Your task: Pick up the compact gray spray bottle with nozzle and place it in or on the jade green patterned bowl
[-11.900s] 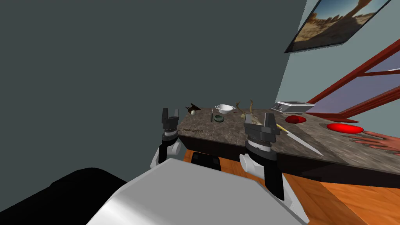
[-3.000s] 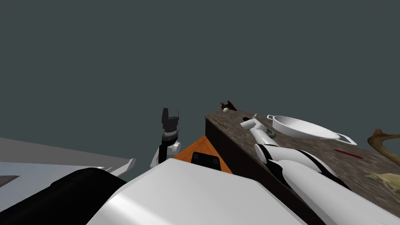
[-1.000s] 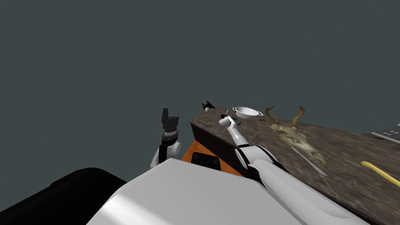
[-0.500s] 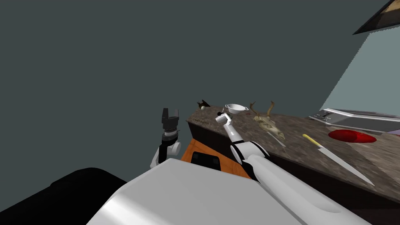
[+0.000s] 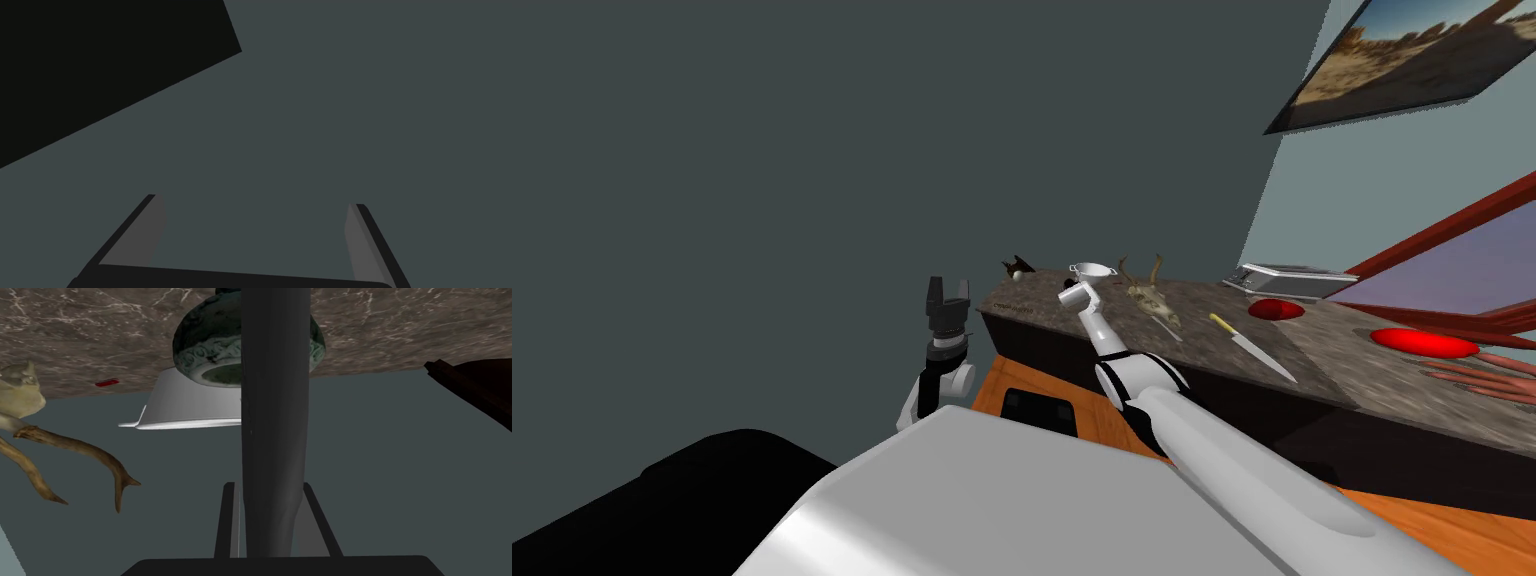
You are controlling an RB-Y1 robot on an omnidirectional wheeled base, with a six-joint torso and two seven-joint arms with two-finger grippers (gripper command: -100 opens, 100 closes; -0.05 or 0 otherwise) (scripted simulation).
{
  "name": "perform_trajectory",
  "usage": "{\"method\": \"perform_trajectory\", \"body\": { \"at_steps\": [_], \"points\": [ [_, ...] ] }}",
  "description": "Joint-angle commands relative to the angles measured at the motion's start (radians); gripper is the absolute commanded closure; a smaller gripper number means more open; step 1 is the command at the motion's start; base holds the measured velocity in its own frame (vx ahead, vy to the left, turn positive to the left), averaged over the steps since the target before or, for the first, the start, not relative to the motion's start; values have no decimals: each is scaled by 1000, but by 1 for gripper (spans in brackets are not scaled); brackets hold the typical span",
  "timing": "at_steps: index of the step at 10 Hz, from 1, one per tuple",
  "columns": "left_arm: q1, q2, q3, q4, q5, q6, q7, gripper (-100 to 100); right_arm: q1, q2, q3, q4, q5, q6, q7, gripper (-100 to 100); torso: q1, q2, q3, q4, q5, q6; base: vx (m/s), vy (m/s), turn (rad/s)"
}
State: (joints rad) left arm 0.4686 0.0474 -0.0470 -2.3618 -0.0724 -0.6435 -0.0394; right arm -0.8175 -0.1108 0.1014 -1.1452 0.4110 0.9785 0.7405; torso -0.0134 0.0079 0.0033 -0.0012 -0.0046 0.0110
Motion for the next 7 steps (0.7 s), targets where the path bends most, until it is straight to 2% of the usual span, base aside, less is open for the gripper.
{"method": "perform_trajectory", "body": {
  "at_steps": [1, 3, 5, 7],
  "points": [
    [0, 0, 0, 0, 0, 0, 0, 0, -30, 6, -7, -2, -16, 23, 32, 100, 0, 0, 0, 0, 0, 0, -58, -72, -86],
    [0, 0, 0, 0, 0, 0, 0, 0, -57, 0, -15, -13, -36, 52, 66, 100, 1, -3, -1, 0, 0, -1, -17, -61, 12],
    [0, 0, 0, 0, 0, 0, 0, 0, -70, -31, -23, -28, -57, 84, 90, 100, 3, -8, -4, -1, 1, -4, 69, -90, 354],
    [0, 0, 0, 0, 0, 0, 0, 0, -69, -74, -32, -45, -68, 114, 97, 100, 0, -13, -7, -3, 0, -5, 87, -144, 421]
  ]
}}
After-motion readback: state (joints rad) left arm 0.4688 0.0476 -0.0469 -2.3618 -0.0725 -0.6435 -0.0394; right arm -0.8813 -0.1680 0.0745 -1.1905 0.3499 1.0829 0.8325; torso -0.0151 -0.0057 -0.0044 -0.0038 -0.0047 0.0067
